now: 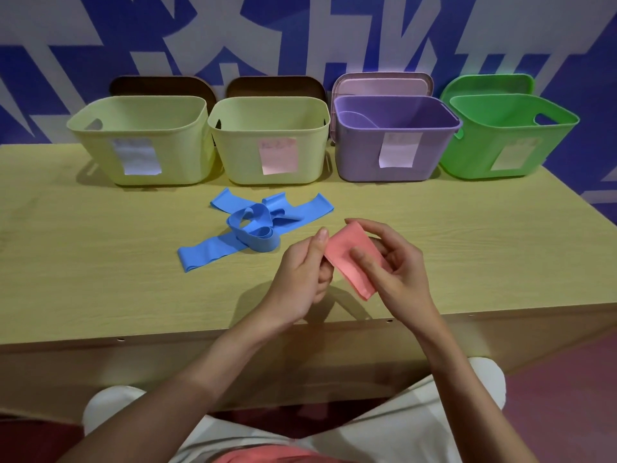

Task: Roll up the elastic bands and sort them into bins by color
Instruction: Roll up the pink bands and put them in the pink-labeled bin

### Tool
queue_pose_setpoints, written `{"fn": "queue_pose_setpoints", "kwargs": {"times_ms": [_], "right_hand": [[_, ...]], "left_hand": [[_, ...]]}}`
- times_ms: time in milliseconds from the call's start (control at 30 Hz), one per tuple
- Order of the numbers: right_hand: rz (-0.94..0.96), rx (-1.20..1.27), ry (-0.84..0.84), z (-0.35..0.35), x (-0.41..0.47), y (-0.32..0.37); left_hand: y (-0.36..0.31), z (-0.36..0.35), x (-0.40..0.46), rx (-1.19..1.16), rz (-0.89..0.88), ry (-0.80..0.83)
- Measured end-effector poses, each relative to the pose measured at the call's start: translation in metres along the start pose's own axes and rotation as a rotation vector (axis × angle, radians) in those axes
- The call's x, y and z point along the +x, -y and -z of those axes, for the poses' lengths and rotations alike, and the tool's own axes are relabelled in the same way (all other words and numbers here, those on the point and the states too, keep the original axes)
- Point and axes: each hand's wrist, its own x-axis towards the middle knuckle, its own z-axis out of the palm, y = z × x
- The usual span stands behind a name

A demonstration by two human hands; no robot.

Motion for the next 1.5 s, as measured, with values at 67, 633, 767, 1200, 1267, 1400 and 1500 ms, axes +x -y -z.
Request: {"fn": "queue_pose_setpoints", "kwargs": {"times_ms": [67,633,767,1200,1267,1400,1500], "right_hand": [[-0.007,0.010,0.001,0.001,0.002,0.001],[-0.058,0.052,-0.054,-0.002,0.006,-0.005],[-0.090,0.105,-0.012,-0.003,0.004,-0.003],[-0.012,0.037,0.007,0.002,0.013,0.003],[-0.028,0.010,-0.013,0.003,0.013,0.002],[-0.065,0.008,-0.044,0.002,0.013,0.000],[-0.086,0.025,-0.052,-0.001,0.013,-0.002]], "left_hand": [[-0.005,0.003,0.000,-0.085,0.062,0.051],[0.012,0.006,0.003,0.326,-0.164,0.004],[0.007,0.005,0.006,0.256,-0.129,-0.023],[-0.008,0.002,0.003,-0.153,0.189,0.153],[-0.006,0.002,0.005,-0.012,0.143,0.097],[-0.003,0.002,0.002,0.124,0.004,0.068],[-0.001,0.002,0.000,0.126,-0.008,0.064]]}}
